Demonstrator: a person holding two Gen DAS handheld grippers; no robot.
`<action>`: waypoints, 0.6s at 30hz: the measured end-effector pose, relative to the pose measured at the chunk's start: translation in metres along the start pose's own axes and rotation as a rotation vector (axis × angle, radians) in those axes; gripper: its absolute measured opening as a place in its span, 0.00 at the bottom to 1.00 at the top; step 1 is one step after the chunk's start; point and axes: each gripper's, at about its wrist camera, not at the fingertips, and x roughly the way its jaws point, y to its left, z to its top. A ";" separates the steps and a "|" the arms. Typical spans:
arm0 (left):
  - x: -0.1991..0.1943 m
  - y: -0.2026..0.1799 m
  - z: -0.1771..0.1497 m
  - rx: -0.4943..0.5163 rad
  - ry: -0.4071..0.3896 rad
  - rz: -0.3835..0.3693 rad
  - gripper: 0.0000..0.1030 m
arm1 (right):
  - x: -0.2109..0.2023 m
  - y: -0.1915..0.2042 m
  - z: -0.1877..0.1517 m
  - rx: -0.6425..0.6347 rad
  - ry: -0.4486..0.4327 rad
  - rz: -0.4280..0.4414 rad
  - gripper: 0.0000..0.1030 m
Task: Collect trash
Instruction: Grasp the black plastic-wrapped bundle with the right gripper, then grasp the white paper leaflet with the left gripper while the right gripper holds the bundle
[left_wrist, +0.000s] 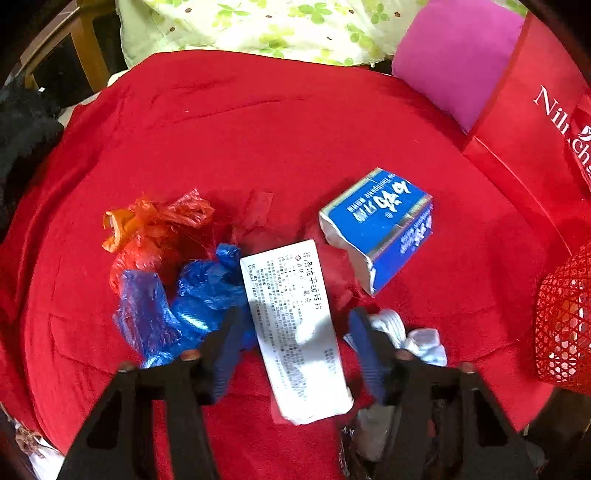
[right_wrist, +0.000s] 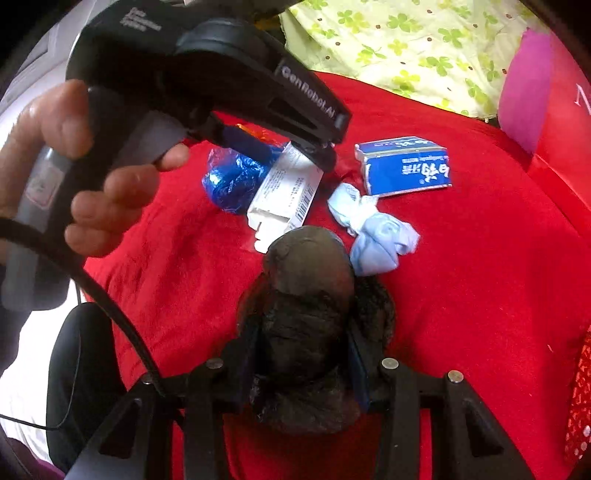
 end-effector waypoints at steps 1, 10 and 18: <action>0.000 -0.001 -0.002 -0.002 0.007 -0.014 0.45 | -0.002 -0.002 -0.001 0.002 -0.004 -0.003 0.43; -0.005 0.002 -0.042 -0.009 0.016 -0.054 0.43 | -0.027 -0.036 -0.009 0.116 -0.056 -0.082 0.43; -0.004 -0.004 -0.046 -0.042 -0.001 -0.095 0.50 | -0.033 -0.070 -0.011 0.234 -0.038 -0.111 0.43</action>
